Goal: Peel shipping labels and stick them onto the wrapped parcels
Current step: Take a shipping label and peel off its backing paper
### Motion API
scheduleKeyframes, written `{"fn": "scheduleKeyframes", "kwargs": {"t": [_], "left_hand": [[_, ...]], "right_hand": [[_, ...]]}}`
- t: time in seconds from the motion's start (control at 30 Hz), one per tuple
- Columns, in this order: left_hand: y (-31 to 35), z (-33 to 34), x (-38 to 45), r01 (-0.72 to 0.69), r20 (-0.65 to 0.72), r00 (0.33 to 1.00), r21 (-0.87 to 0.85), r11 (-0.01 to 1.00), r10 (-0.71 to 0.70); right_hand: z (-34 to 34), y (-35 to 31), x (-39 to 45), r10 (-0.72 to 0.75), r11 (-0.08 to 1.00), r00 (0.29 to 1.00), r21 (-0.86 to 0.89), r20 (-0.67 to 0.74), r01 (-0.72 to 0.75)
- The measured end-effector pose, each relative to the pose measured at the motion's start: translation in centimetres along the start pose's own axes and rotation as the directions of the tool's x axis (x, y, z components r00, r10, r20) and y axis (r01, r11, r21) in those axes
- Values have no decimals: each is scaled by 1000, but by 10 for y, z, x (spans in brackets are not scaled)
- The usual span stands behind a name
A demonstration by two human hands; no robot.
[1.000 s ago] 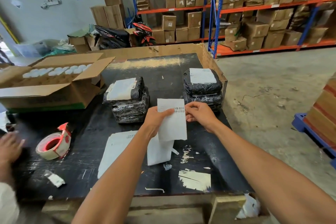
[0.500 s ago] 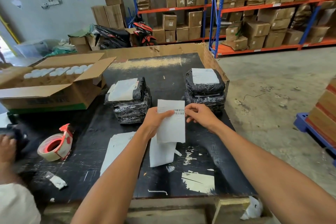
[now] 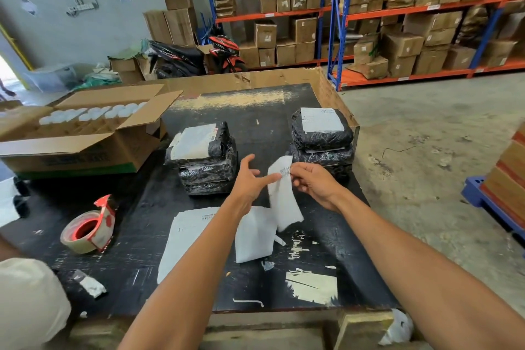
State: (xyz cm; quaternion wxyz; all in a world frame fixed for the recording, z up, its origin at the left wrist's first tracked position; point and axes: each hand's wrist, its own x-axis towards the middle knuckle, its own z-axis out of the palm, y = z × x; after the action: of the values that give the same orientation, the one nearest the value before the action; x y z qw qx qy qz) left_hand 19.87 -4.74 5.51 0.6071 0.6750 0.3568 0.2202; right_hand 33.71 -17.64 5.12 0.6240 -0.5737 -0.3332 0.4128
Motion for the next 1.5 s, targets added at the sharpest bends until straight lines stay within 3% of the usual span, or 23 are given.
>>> {"fn": "scheduleKeyframes", "kwargs": {"t": [0.1,0.2,0.33,0.6,0.73,0.87,0.97,1.03,1.13,1.3,1.5], "left_hand": [[9,6,2,-221,-122,964,127,967,237],[22,8,1,-338,6,941,76,938,339],[35,11,-1,-336,67,940,-1,942,335],[35,13,0,-331,34,944,118,936,329],[34,15,-3,-268,-25,963,59,962,270],[31,17,-4,-135,-67,990,-142,981,126],[24,13,2,-76,-150,988,-192,978,47],[18,7,7,-94,-224,972,-90,991,72],[14,3,7,-151,-200,968,25,988,153],[19,12,-4,-240,-77,969,-85,967,233],[22,9,-10,-271,-36,962,-76,959,269]], "right_hand": [[1,-1,3,-44,997,996,-72,-75,38],[3,-5,5,-90,985,992,-155,-93,75],[6,-11,6,-175,945,979,-298,-102,137],[9,-16,3,-221,870,971,-467,-88,156],[11,-13,5,-225,851,966,-509,-126,131],[14,-15,3,-198,864,964,-497,-180,84],[9,-11,3,-179,885,954,-464,-241,49],[4,-9,1,-163,901,955,-433,-247,42],[6,-12,1,-196,923,961,-367,-194,114],[20,-17,10,-266,909,941,-380,-210,172],[21,-20,12,-291,898,926,-404,-243,176]]}}
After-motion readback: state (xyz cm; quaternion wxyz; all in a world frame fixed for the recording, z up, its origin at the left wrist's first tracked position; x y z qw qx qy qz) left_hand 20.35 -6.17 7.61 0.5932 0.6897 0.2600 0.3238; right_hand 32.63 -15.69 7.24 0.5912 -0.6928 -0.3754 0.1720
